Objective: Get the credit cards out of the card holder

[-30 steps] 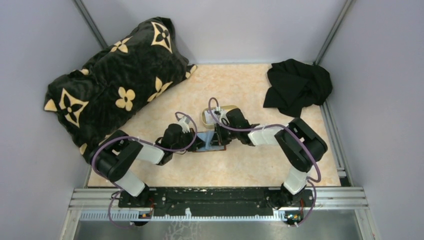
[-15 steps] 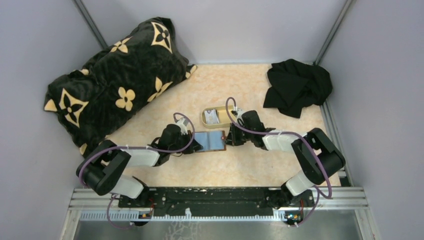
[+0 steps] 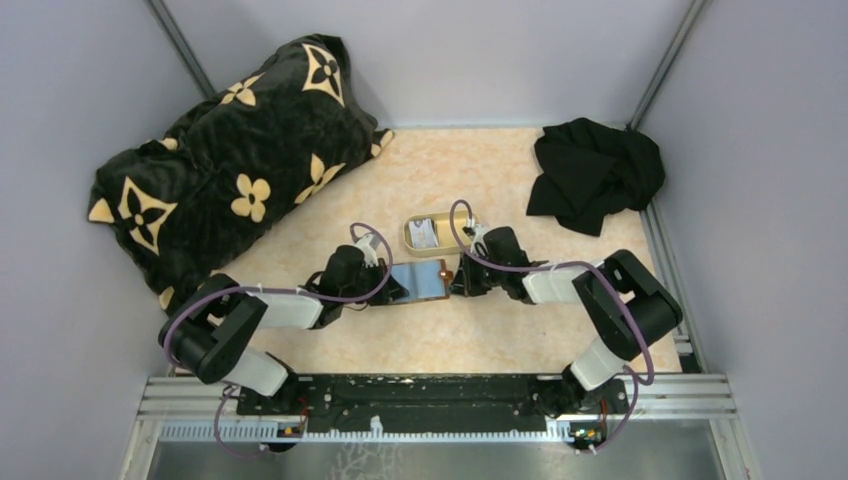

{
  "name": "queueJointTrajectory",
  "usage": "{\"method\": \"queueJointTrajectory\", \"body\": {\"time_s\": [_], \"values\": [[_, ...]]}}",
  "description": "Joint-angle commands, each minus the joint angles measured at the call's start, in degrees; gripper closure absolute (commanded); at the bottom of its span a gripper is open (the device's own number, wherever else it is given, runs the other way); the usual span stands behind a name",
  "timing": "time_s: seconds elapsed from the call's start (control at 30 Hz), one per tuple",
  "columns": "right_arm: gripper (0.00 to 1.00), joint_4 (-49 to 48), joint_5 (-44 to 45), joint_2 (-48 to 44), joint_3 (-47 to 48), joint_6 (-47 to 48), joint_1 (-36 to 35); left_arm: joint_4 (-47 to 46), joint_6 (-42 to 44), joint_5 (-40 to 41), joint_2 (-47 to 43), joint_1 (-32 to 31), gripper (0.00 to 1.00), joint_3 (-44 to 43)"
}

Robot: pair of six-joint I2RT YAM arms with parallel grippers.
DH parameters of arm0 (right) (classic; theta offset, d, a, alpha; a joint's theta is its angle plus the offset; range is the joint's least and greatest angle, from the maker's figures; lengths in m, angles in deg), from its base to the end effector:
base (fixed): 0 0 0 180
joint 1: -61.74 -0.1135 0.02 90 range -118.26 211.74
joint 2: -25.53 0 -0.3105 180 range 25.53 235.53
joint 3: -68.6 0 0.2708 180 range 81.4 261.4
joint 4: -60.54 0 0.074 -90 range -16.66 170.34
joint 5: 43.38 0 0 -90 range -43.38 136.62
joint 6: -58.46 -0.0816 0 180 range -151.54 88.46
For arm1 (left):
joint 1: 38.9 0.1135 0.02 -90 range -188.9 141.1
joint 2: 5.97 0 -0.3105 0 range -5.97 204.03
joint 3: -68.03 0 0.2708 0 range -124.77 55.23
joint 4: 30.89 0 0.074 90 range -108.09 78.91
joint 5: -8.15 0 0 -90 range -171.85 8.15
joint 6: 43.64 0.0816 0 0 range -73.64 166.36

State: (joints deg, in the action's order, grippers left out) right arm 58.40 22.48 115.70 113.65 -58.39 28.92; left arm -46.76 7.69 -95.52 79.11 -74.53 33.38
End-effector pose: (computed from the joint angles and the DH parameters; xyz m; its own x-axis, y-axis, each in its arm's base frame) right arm 0.2514 0.2018 0.1309 -0.8481 -0.0565 -0.5268 -0.4068 0.7064 0.5792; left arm 0.2262 -0.1858 0.1272 -0.8125 -0.1646 -0.5592 0.2774 0.7346 -0.6192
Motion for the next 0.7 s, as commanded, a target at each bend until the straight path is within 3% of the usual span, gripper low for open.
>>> {"method": "queueJointTrajectory", "body": {"time_s": [0.0,0.67], "values": [[1.00,-3.9,-0.6,2.9,1.4,0.0,-0.2,3.5,1.7,0.8,2.0,-0.3,1.00,0.3],[1.00,-0.3,-0.4,0.3,4.8,0.6,-0.5,0.2,1.1,-0.3,7.0,-0.3,1.00,-0.2]]}}
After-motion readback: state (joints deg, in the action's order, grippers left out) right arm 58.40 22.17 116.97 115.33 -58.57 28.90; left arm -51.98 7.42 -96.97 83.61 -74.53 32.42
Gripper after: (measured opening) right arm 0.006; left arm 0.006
